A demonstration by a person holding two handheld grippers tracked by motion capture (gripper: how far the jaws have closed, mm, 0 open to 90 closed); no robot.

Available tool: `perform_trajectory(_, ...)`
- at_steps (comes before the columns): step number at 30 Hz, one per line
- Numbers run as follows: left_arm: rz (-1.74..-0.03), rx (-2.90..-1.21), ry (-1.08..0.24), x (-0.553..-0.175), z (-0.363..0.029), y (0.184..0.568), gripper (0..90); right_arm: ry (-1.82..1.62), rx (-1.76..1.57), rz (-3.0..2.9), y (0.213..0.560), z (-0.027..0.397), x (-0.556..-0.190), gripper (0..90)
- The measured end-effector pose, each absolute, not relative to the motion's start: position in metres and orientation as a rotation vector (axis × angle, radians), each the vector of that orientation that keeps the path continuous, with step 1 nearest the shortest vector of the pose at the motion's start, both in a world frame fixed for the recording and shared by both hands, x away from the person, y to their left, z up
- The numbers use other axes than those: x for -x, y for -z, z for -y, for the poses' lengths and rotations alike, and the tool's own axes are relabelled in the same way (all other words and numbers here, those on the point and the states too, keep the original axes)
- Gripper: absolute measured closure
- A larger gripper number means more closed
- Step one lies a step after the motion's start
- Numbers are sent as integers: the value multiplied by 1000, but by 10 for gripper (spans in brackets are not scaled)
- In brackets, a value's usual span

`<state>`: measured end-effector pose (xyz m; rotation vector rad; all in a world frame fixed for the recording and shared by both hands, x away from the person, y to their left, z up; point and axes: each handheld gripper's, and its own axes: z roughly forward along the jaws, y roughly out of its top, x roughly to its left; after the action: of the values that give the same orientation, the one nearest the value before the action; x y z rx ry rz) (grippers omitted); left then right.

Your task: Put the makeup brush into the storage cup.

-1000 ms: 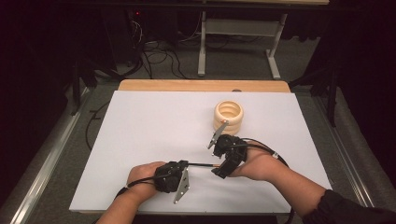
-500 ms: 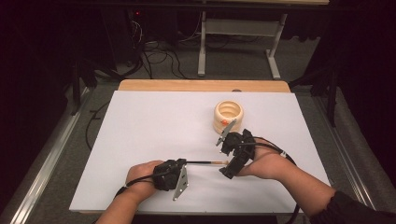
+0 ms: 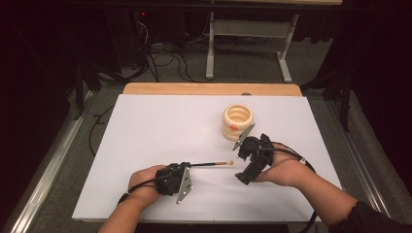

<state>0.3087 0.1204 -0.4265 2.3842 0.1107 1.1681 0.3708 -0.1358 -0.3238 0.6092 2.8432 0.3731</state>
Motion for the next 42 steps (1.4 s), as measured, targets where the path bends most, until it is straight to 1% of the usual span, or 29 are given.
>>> perform_trajectory(6,-124,-2402,-1170,-310,-123,425,860,-363,-621,-2831,327,145,-372,9)
perform_trajectory(12,-165,-2366,-1150,-312,-125,427,860,-341,-653,-2825,332,152,-373,9)
perform_trajectory(26,-200,-2367,-1132,-315,-130,426,859,-309,-723,-2825,364,173,-378,9)
perform_trajectory(42,-405,-2258,-980,-326,-148,426,860,-539,-891,-2692,372,189,-376,9)
